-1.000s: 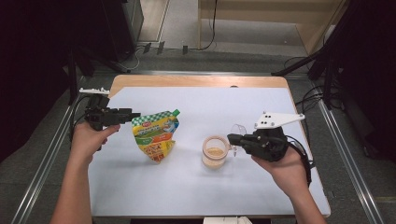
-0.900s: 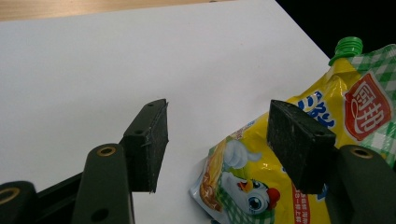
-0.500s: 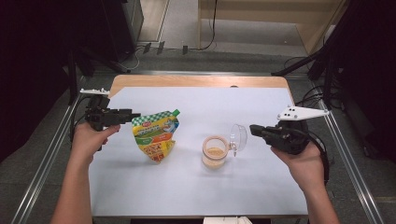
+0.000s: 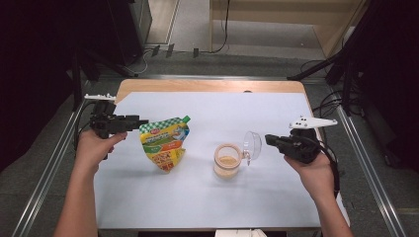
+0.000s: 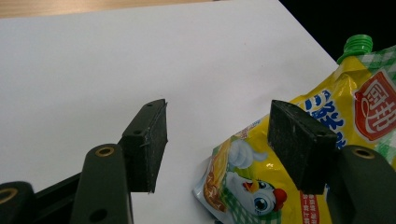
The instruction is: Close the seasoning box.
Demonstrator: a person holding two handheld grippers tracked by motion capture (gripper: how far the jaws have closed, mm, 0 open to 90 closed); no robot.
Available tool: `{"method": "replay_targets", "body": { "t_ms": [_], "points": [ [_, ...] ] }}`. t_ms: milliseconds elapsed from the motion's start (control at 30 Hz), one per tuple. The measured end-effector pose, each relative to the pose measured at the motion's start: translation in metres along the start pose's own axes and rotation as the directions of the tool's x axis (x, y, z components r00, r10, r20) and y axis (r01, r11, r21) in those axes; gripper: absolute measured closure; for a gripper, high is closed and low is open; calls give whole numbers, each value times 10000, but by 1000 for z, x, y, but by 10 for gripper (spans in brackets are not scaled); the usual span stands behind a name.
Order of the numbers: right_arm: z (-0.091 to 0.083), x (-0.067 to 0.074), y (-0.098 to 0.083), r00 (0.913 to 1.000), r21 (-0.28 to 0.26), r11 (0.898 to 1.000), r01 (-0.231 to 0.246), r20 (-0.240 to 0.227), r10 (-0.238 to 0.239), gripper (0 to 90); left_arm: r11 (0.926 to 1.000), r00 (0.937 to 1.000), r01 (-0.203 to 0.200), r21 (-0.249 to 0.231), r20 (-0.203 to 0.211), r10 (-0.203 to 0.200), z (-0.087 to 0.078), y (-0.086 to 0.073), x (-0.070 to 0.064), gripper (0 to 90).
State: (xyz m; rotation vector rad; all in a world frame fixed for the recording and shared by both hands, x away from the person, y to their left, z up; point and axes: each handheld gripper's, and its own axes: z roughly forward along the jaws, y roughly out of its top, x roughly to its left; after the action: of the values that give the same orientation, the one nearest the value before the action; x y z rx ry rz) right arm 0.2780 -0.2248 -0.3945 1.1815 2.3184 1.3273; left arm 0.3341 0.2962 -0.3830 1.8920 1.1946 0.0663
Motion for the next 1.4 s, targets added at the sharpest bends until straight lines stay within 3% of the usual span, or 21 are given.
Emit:
{"method": "replay_targets", "body": {
  "t_ms": [467,933,1300,1400],
  "points": [
    [30,2,-11,9981,386,9991,-179,-582,201,900,10000,10000,-35,-12,-76,35,0,0,0,382],
    [38,18,-8,9959,502,9984,266,-879,-221,900,10000,10000,-61,29,-21,61,2,0,0,379],
    [45,39,-5,9886,446,9961,756,-1335,-691,900,10000,10000,-25,46,-1,25,3,0,1,378],
    [47,41,-6,9874,483,9957,791,-1408,-716,848,9999,10000,-59,102,13,59,4,0,1,377]
  ]
}}
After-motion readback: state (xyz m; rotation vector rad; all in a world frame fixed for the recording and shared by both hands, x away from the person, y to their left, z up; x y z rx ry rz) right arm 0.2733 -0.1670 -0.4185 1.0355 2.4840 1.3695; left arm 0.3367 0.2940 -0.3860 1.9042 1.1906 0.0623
